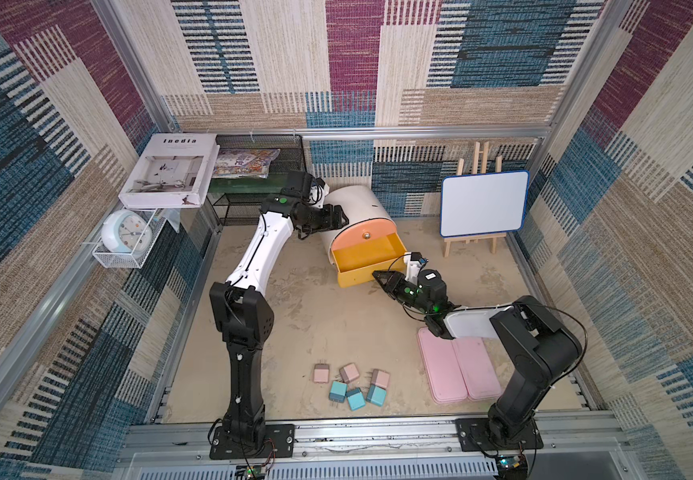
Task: Place the plugs into the drawer by color
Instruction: Open the drawer in the storage box.
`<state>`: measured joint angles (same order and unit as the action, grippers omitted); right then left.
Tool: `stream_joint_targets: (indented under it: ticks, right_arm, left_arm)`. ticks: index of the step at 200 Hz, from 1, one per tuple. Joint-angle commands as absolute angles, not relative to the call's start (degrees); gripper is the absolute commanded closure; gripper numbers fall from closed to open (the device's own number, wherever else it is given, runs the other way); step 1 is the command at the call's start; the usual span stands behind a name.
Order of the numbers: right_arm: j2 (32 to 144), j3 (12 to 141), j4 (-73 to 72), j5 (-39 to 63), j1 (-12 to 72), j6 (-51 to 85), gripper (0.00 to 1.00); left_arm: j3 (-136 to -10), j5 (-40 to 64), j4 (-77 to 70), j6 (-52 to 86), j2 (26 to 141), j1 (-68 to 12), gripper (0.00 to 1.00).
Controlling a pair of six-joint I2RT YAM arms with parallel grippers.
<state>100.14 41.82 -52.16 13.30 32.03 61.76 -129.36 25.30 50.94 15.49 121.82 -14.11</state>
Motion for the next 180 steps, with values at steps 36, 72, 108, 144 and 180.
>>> stream_joint_targets:
  ticks: [36,72,108,144,180]
  right_arm:
    - [93.55,42.39,-39.46,15.1,31.84,50.28,0.4]
    - [87.52,42.03,-31.1,17.14,32.01,42.37,0.4]
    - [82.7,40.37,-26.0,16.54,32.01,36.45,0.37]
    - [82.65,40.99,-25.67,17.92,32.03,34.53,0.35]
    - [82.8,41.33,-25.88,19.58,32.01,34.07,0.35]
  left_arm:
    - [-129.98,25.77,50.98,15.22,121.25,-14.15,0.17]
    - [-127.55,27.36,50.97,12.4,118.2,-14.35,0.17]
    - [-119.01,22.92,50.68,1.27,110.91,-16.81,0.13]
    - [-114.5,14.91,47.9,-4.67,109.4,-18.63,0.1]
    - [-117.36,9.7,47.91,-5.8,113.06,-18.9,0.11]
